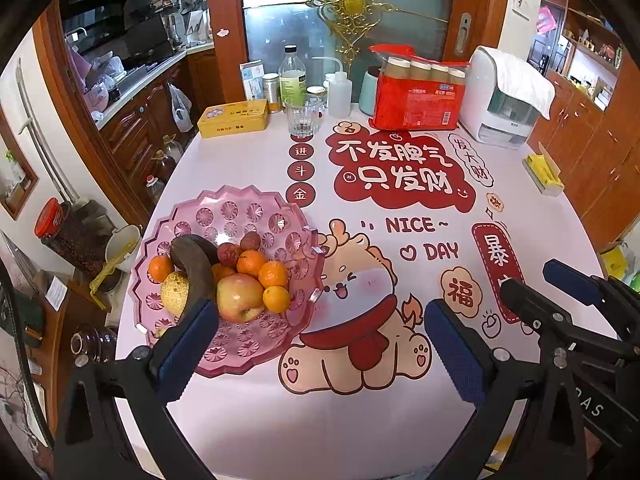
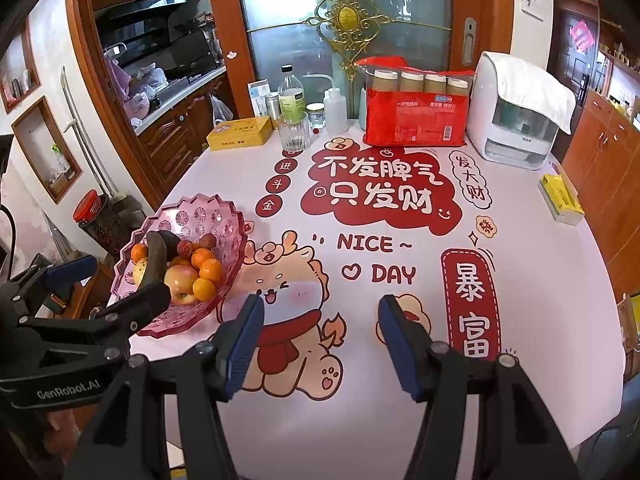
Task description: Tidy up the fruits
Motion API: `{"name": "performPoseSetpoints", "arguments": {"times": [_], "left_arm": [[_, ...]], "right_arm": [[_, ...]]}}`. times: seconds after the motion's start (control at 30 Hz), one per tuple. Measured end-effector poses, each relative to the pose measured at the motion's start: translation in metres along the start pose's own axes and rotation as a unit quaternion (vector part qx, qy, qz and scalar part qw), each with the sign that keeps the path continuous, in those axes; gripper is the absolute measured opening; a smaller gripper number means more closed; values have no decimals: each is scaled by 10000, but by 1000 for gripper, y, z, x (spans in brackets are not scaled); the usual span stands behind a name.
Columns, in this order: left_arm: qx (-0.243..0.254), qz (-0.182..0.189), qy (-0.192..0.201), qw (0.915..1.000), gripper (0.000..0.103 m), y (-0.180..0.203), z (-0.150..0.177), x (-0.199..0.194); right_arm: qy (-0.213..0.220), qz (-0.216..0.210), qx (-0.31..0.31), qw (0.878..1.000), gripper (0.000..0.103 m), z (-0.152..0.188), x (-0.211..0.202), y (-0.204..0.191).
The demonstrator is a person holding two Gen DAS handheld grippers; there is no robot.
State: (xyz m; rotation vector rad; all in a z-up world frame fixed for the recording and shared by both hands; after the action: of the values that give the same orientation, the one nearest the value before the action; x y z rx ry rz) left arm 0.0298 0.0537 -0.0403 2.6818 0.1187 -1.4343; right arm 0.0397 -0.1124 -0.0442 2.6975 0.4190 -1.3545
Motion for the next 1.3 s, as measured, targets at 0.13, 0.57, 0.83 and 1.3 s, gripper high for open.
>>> {"name": "performPoseSetpoints", "arguments": {"times": [0.13,0.57,0.83,1.3], "left_arm": [[-10,1,-2,10000,102,1,0,0],[1,-2,-12,10000,102,0,2,0],[31,-1,-28,10000,102,-1,5,0],[23,-6,-40,10000,102,1,4,0]], "right_arm": [[-7,5,16,10000,60,2,1,-2],[-13,-6,31,10000,60,3,1,-1],[-15,-12,38,10000,60,3,1,0],[-16,-22,55,10000,60,4,1,-1]]}}
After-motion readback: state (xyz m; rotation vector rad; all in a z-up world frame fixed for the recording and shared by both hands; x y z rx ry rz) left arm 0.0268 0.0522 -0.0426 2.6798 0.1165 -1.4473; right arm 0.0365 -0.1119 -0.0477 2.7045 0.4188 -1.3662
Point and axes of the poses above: each gripper's, at about its wrist camera, not at the fingertips, and x roughly the way its jaws point, y to its right, z to its underside, the point moved 5 cm from there along x, roughly the way its jaws point, and after that the axes turned 3 degrees about -x, right-handed, at the moved point
